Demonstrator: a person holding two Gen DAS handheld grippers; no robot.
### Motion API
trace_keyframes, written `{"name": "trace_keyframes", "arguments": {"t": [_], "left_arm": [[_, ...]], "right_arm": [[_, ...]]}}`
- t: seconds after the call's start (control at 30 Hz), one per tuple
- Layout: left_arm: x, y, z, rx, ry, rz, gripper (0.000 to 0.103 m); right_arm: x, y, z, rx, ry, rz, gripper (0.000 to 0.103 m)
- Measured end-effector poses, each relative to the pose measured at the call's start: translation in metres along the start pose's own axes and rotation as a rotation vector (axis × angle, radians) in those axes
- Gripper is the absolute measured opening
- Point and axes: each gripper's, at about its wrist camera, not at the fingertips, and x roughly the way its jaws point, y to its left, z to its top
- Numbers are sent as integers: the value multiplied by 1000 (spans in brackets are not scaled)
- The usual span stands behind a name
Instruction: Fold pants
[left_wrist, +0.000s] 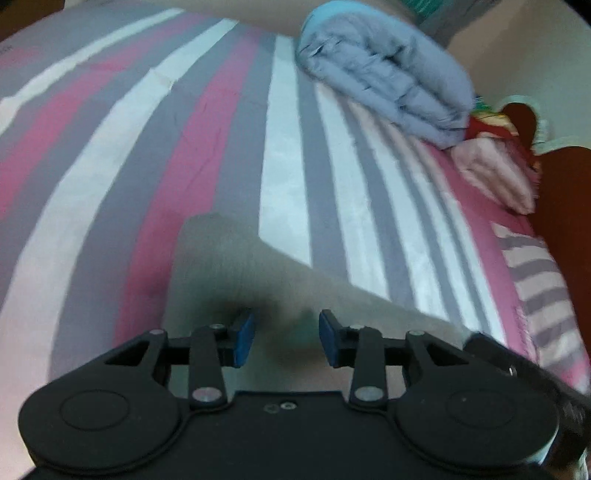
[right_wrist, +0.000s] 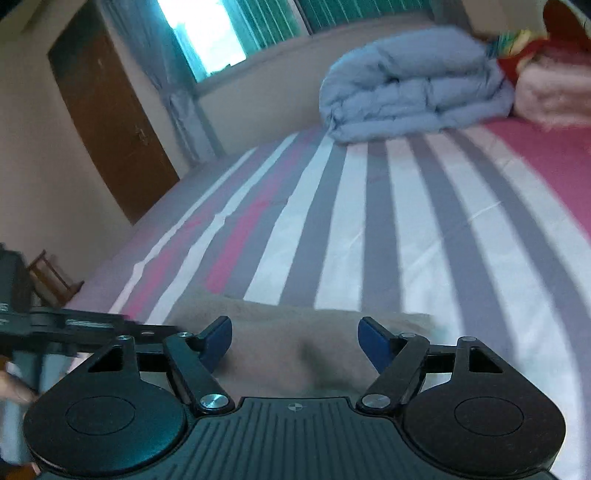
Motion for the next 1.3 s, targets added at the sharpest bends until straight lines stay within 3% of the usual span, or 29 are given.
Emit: {"name": "trace_keyframes", "arguments": {"t": [0.07,0.1,0.17,0.2,0.27,0.3,0.33,0.4,0.47,0.57,0.63,0.67,0.73,0.8,0.87,0.9,1.03,1.17,1.3], "left_arm": [[19,13,6,-76,5,7,22],[23,15,9,-96,-3,6,15],[18,13,10,-103,-22,19,13],[9,9,7,-95,-36,13,21],[-16,4,-5,-41,-51,26,33],[-29,-1,-12,-11,-57,56,45],[-41,-5,-19,9,-69,74,70],[-70,-11,-45,72,-130,157,93],[-90,-16,-77,161,-171,254,93],[-85,-20,-113,247,-71,370,92],[-76,-13,-135,244,27,368,78],[-82,-10,-140,209,25,360,76],[-107,-14,-145,146,-31,368,83],[-135,-26,-149,133,-73,396,90],[-165,-41,-158,136,-134,409,97],[-178,-48,-163,147,-157,409,97],[-216,-79,-188,185,-200,438,97],[-252,-106,-231,215,-232,423,97],[-280,-126,-278,273,-304,461,97]], "right_arm": [[23,-3,-3,16,28,-15,76],[35,-9,-8,1,63,-56,75],[47,-23,-12,-19,87,-154,67],[45,-29,-14,-22,79,-197,67],[27,-37,-12,32,52,-164,68],[15,-33,-12,33,22,-145,68],[2,-25,-14,-7,-3,-137,68],[-17,1,-30,-147,-31,-157,68],[-23,20,-63,-264,9,-189,68],[-13,29,-112,-422,70,-316,69],[-13,26,-131,-441,61,-348,70],[-16,25,-132,-419,66,-347,70],[-27,28,-124,-382,75,-335,70],[-67,39,-107,-305,-5,-257,72],[-103,44,-96,-205,-64,-202,101],[-123,47,-96,-162,-98,-178,103],[-180,65,-103,-90,-162,-107,103],[-236,85,-129,-68,-195,-132,103],[-288,110,-154,-53,-251,-169,103]]}}
